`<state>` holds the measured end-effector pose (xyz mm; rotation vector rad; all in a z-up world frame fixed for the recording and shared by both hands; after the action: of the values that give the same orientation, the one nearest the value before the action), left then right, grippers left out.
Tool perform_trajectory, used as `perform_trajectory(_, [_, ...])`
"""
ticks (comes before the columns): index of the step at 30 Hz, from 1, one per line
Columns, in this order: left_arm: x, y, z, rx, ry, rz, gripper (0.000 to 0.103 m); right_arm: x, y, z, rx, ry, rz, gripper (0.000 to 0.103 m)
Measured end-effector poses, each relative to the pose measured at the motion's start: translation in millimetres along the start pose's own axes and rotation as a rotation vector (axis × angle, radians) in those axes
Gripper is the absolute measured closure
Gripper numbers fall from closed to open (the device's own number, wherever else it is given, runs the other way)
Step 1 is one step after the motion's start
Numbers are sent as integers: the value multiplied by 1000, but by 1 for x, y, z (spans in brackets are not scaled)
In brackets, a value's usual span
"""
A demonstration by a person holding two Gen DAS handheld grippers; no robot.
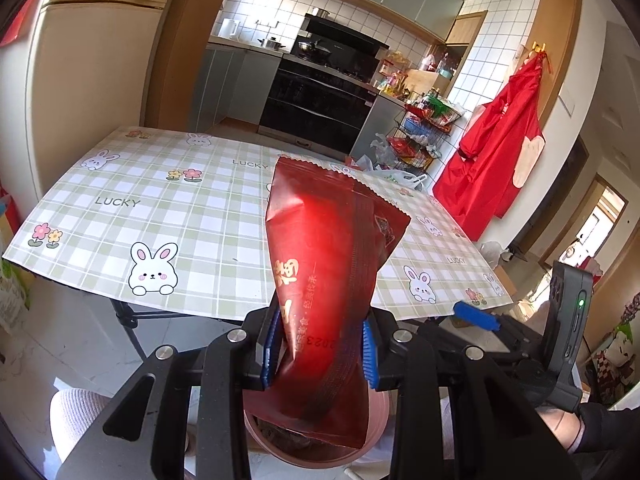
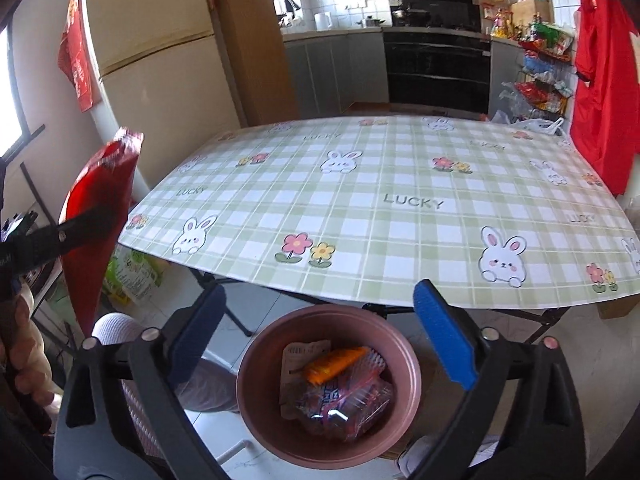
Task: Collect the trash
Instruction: 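Open the right gripper over the bin while the left lowers the red bag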
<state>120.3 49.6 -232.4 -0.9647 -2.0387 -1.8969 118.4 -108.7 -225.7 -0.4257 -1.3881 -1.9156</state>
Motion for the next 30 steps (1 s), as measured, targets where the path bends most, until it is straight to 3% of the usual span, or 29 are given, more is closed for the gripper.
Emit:
perform_trajectory(9, [-14,-11,-18,-39,-55,57,68,25,15,-16,-26,-29,-121,6])
perform_trajectory(19, [-49,-26,-45,-76,-123,144,66,18,13,-58,-130,-76,-105,6])
perform_trajectory(30, [-83,-39,-69,-108,-206,242,59,16,18,-75,-172,-111,-133,6])
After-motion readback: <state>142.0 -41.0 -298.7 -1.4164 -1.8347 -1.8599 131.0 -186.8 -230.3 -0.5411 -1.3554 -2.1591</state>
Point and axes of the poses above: each gripper's, at about its wrist camera, not at the fingertips, and x roughly against the way its jaws point, z to its left, y to its top, the point moved 7 cm from there along -x, roughly the way its jaws point, and after that the axes turned 15 degrees about -x, right-handed, at the moved point
